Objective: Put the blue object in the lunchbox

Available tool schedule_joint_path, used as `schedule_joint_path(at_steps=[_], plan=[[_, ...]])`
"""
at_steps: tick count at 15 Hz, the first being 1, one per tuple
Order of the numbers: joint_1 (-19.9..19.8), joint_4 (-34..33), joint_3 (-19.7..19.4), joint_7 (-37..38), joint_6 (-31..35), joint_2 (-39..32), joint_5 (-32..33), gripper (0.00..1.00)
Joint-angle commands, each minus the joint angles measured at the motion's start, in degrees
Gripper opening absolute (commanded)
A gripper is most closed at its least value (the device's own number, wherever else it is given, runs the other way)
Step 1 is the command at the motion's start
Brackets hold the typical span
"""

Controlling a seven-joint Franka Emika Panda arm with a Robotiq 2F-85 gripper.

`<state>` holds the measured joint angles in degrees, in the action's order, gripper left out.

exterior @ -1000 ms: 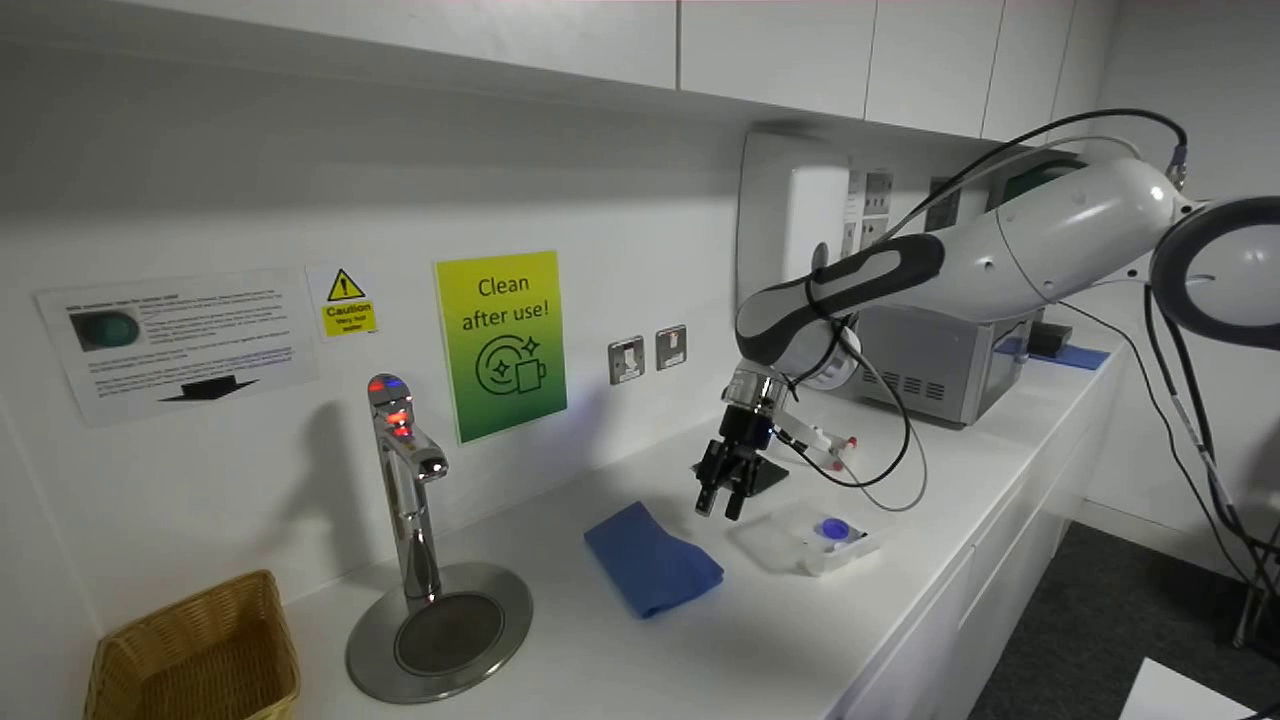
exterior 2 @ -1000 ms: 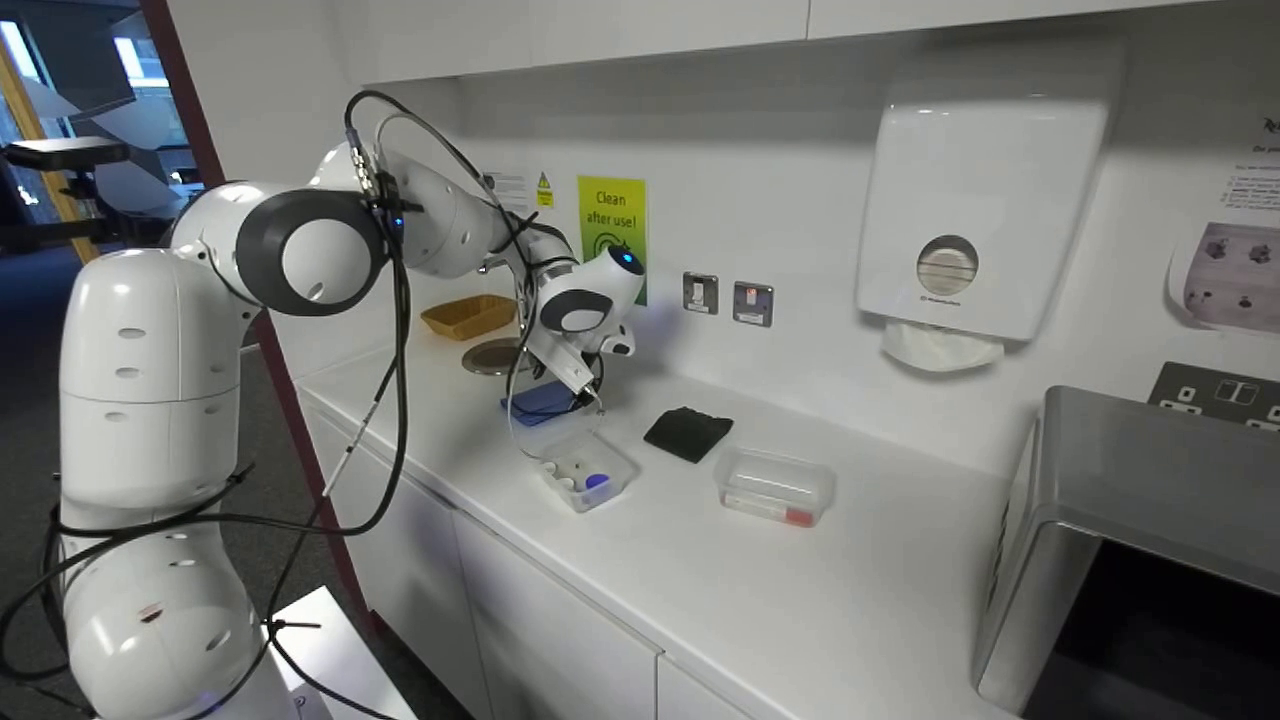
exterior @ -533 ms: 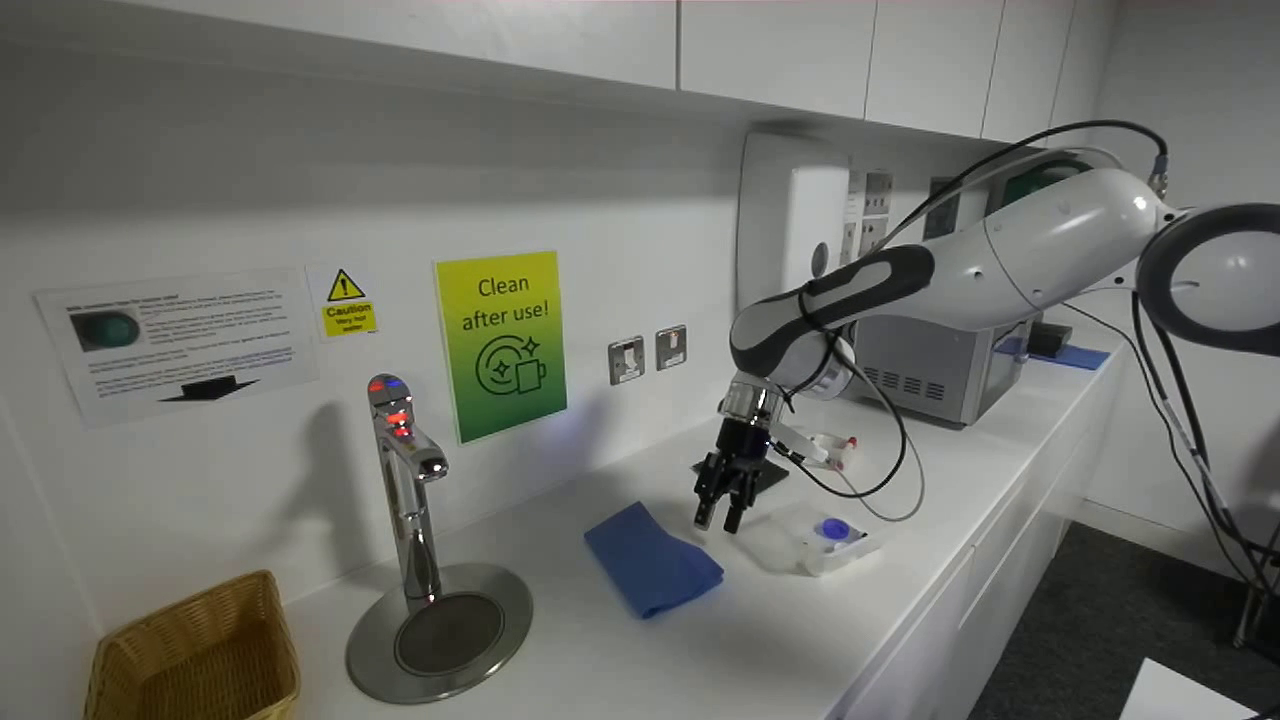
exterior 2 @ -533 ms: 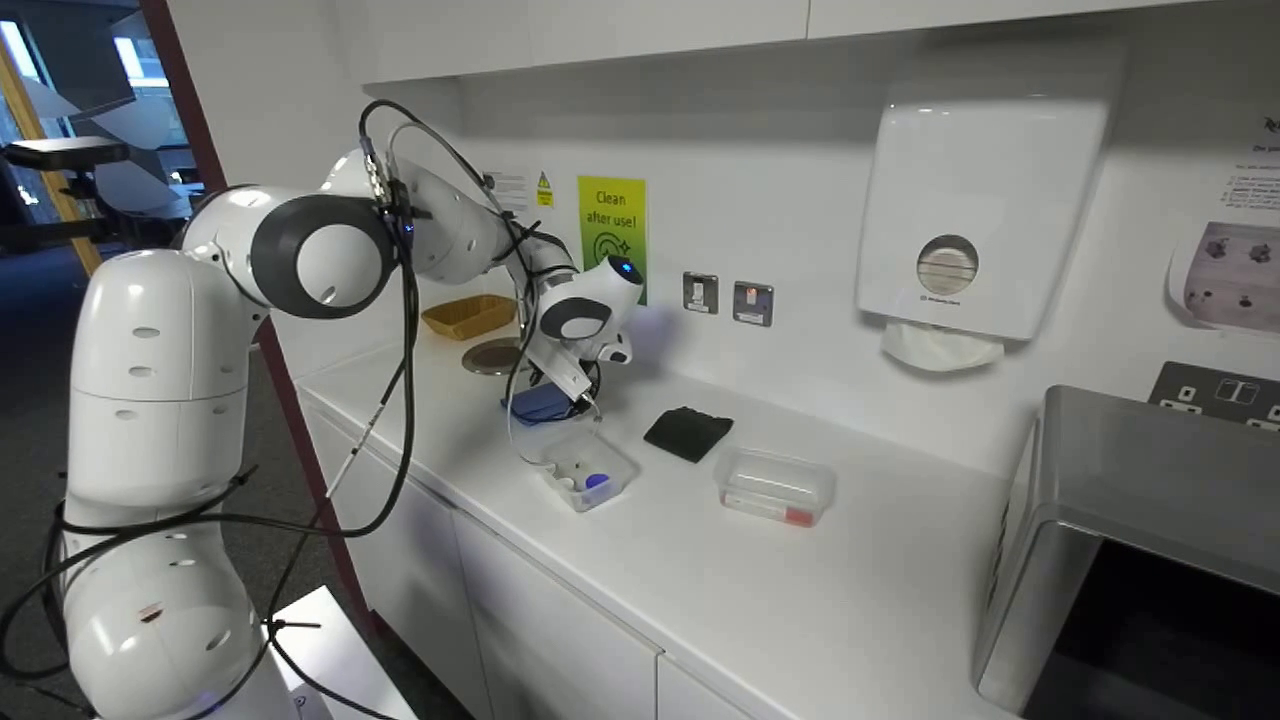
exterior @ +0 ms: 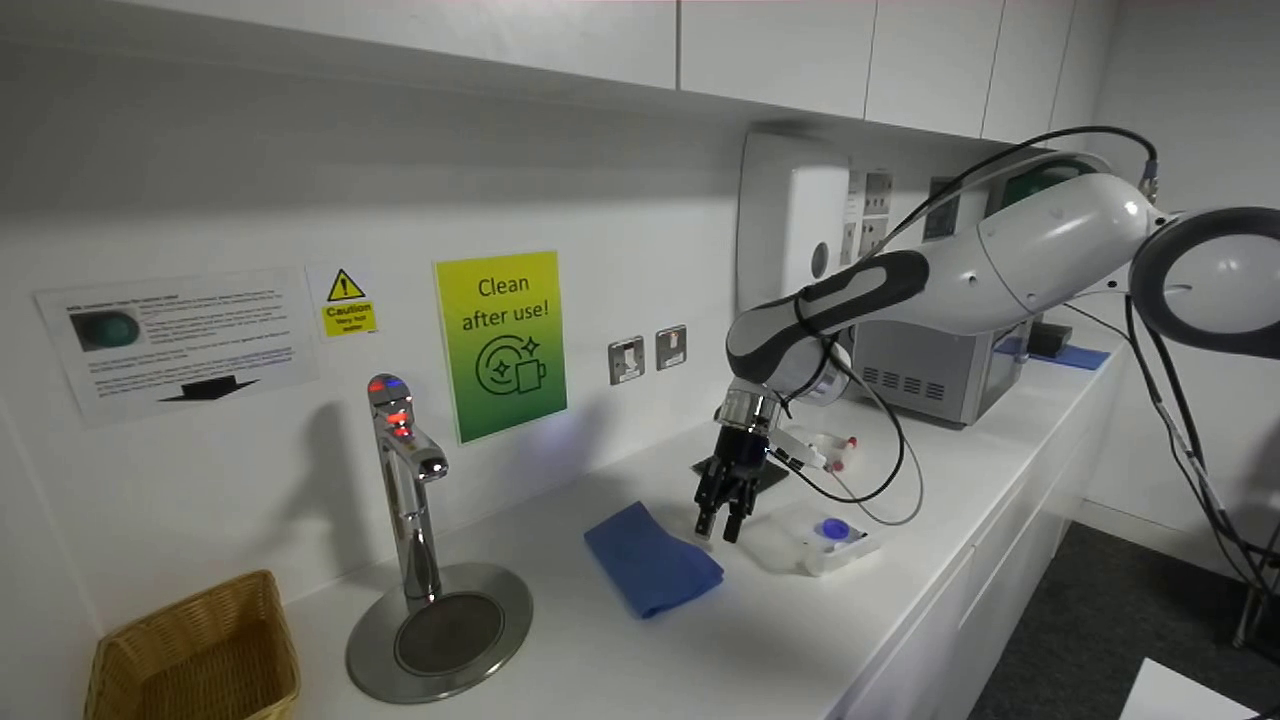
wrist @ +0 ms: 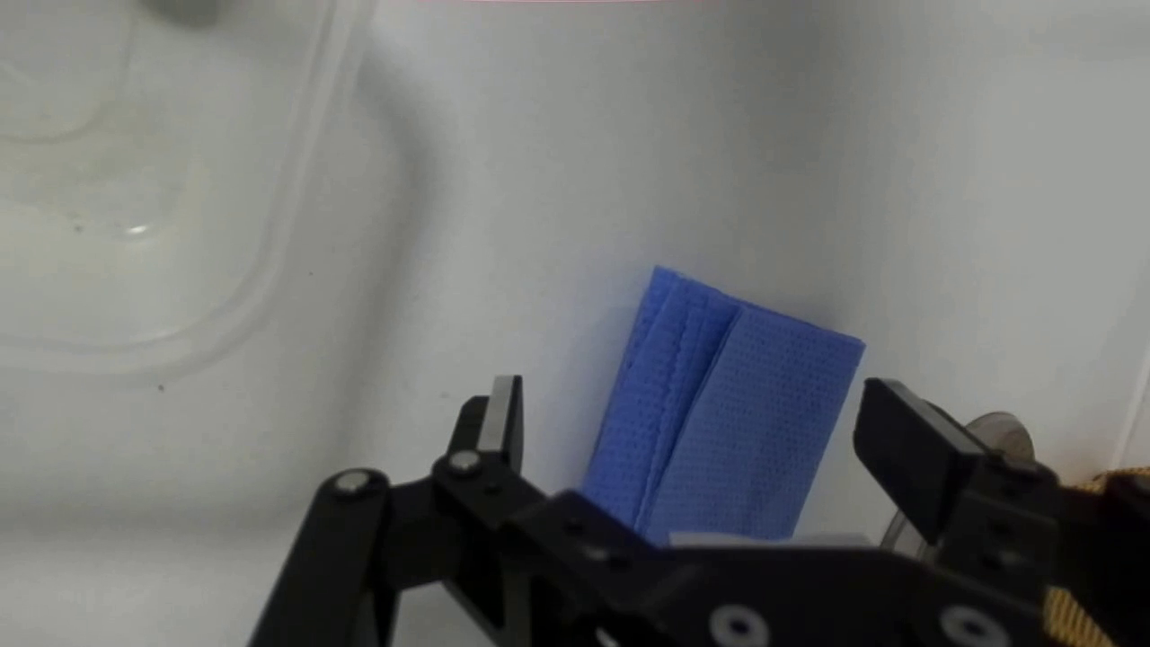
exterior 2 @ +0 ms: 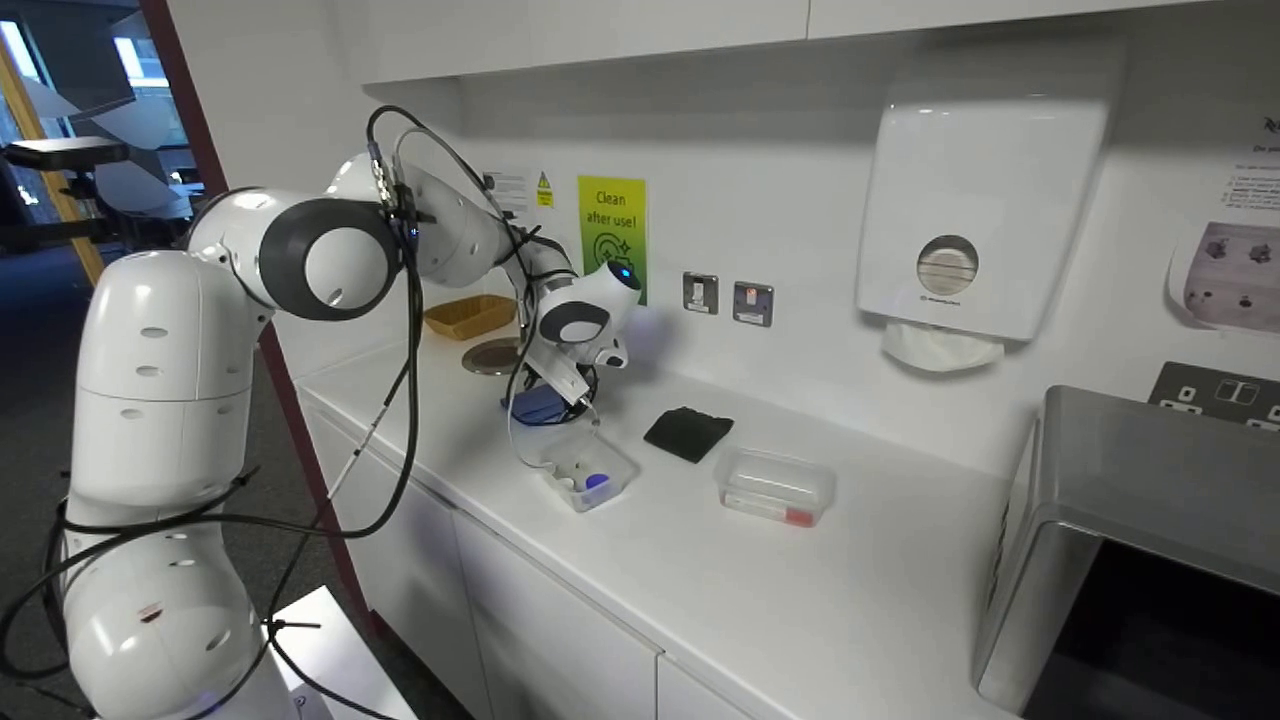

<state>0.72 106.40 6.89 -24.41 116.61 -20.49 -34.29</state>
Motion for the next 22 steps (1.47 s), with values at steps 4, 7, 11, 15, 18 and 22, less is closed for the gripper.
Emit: schedule_joint_path(at_steps=[4,7,11,15,18,22], plan=[[-0.52,-0.07,0.56,0.17,-0.02,-0.02,0.25,1.0],[-0.52,-0.07,0.56,0.17,-0.02,-0.03,0.25,1.0],[-0.52,-0.07,0.56,0.17,-0.02,-0.02,0.25,1.0],[0.15,-0.71,0.49,1.66,0.84,-0.79,0.93,1.0],[1.16,-2.16,0.8,3.55,1.78,-2.45,2.09,1.0],[2.59,-4.72,1.5,6.04,3.82,-5.09,3.85,1.0]])
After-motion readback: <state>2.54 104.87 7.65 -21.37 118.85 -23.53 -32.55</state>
